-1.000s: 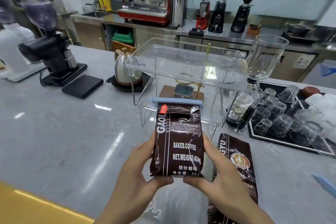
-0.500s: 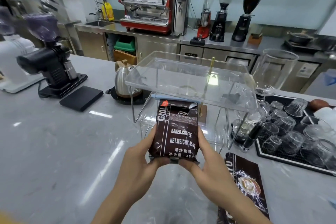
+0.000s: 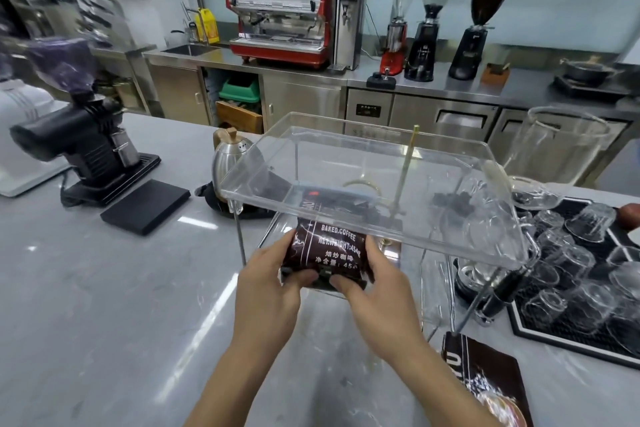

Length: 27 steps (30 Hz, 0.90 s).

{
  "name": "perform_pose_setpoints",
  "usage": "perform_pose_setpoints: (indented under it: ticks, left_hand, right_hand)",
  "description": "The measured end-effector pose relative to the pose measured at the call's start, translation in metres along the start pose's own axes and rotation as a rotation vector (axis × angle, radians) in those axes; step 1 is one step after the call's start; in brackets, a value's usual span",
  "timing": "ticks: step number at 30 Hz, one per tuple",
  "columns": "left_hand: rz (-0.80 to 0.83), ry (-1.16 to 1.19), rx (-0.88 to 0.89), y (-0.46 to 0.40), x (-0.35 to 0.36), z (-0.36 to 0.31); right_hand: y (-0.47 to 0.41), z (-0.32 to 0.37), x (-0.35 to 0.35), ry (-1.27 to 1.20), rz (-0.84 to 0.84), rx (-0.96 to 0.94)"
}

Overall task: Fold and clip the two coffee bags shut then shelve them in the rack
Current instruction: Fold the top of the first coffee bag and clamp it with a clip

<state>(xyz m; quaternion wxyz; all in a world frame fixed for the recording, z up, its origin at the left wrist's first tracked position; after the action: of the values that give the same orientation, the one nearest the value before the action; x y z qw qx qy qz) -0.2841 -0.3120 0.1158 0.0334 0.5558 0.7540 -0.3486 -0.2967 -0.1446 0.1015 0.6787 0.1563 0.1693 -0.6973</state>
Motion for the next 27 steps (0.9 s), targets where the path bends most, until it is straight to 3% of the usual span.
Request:
perform_pose_setpoints:
  ticks: [10,20,27]
  left_hand:
    - [-0.025,0.045,0.074,-0.021,0.008,-0.002]
    - [-0.061,-0.297,0.306,-0.012,0.01,-0.005]
    - [-0.037,-0.366,0.335,-0.008,0.01,-0.002]
  right_hand:
    - [-0.023,0.001,0.017,0.104,-0.003,-0.083]
    - [-0.009,0.013,0.012,0.376,-0.115,-0.24]
    - [-0.006,0.014,0.013,0.461,-0.123,-0.303]
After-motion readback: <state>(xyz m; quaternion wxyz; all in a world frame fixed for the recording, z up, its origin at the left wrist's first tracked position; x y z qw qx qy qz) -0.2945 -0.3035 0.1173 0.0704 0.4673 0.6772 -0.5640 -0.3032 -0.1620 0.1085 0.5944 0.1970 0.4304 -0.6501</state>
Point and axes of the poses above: each hand's wrist, its own y-axis away from the middle knuckle, its own x-axis out of the palm, z = x × y, the point moved 8 cm from there along -y, towards the middle knuckle, and after that the axes turned 8 degrees about x, right-handed, at the moved point
